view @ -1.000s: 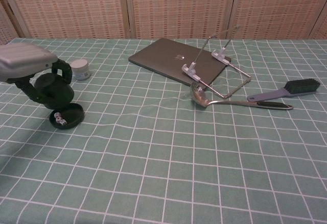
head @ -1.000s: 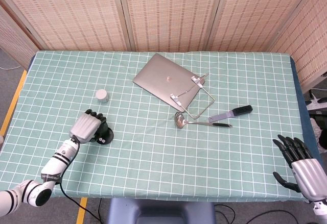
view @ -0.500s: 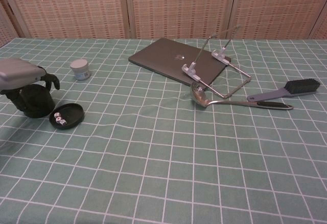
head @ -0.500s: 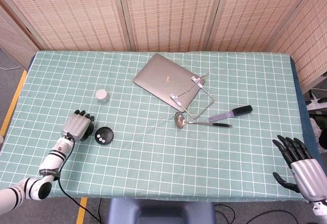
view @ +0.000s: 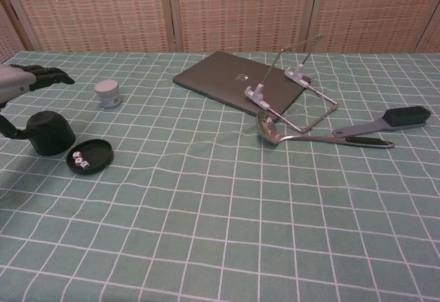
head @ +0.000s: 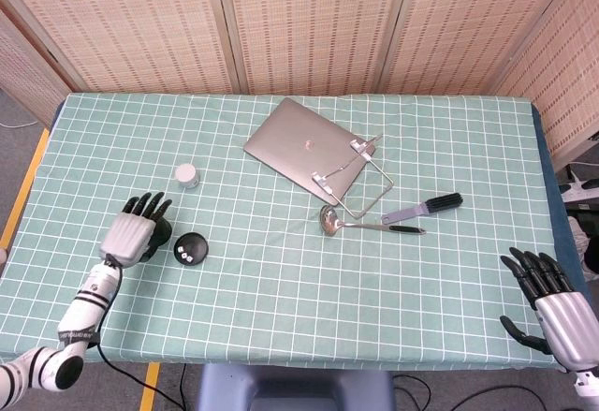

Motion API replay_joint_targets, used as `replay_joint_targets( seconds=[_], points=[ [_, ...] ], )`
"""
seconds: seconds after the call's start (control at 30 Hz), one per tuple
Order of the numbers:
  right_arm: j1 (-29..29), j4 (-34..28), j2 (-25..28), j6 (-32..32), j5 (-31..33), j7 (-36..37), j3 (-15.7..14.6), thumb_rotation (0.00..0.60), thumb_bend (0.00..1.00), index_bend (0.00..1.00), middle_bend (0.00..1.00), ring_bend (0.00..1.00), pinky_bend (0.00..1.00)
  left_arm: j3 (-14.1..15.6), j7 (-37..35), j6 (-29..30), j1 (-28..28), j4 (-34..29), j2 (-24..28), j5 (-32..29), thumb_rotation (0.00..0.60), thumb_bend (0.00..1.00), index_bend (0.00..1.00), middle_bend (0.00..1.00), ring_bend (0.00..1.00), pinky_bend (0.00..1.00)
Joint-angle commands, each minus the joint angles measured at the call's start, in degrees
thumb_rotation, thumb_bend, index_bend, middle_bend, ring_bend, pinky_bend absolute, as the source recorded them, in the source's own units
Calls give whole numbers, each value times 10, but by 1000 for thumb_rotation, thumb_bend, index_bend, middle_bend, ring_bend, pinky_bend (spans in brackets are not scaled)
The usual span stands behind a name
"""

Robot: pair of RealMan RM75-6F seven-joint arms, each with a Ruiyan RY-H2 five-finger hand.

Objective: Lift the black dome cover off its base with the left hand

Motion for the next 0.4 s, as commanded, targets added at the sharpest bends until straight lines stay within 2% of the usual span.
replay_joint_targets(
  seconds=[0.03,0.1,0.2,0.23,0.4],
  points=[
    [0,1,-2,0,1,1,1,600,224,0,0,0,0,61,-173,170,117,-67,39,147,600,348,0,0,0,97],
    [0,1,-3,0,1,1,2,600,224,0,0,0,0,71,-193,184,128,-65,40,163,600,350,0,0,0,88],
    [0,3,-6,1,4,-3,4,600,224,0,0,0,0,111,-282,234,178,-47,43,206,600,353,0,0,0,76],
    [0,3,-8,-1,4,-3,3,600,224,0,0,0,0,119,-276,241,194,-37,61,196,600,356,0,0,0,74],
    [0,4,-10,-1,-2,-8,0,600,224,0,0,0,0,115,-319,240,202,-39,75,216,600,360,0,0,0,72]
  ],
)
